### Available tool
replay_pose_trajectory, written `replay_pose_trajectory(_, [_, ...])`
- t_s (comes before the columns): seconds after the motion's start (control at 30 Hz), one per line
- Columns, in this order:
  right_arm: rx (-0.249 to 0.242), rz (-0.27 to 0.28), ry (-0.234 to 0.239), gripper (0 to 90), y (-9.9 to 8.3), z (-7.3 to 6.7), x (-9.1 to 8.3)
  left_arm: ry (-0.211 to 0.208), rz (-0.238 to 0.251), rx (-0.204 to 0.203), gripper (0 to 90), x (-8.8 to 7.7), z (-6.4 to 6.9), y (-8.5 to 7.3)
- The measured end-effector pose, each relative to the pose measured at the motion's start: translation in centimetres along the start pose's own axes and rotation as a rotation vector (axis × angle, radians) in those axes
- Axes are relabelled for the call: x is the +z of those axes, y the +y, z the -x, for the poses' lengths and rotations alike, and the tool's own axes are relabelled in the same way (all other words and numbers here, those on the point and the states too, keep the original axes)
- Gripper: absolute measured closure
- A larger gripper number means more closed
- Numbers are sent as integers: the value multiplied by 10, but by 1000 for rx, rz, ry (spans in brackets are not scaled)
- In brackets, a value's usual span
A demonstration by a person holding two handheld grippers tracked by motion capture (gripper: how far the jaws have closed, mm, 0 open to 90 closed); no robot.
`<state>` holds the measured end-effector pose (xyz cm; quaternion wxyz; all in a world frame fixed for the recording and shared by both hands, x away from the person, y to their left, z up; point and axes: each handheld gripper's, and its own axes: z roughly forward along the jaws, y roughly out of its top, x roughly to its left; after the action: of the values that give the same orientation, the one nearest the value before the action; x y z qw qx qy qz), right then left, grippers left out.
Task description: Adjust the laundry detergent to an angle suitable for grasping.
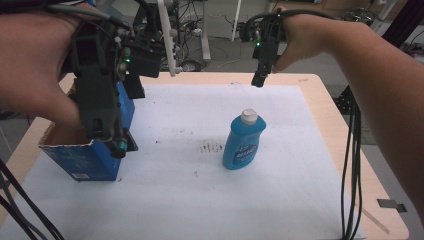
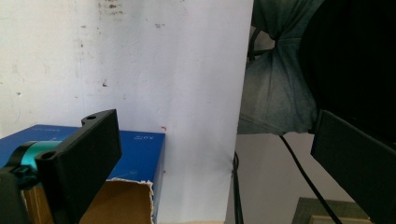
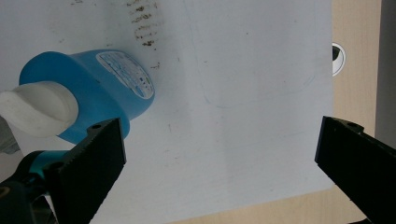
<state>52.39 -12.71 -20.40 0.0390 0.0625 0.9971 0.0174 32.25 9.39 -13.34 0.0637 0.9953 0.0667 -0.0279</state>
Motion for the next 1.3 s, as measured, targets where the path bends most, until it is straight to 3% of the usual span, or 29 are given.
replay_pose_trajectory(0.77, [-3,5,-22,9,-5,-4,-4,21,3,-8,17,1,6,1])
replay_pose_trajectory(0.97, [20,10,-29,9,-23,-3,-5,45,57,7,17,11,6,9])
replay_pose_trajectory(1.07, [34,10,-28,9,-30,-2,-5,68,116,23,18,15,6,10])
replay_pose_trajectory(1.3, [49,13,-27,9,-38,1,-7,69,199,17,17,28,6,12])
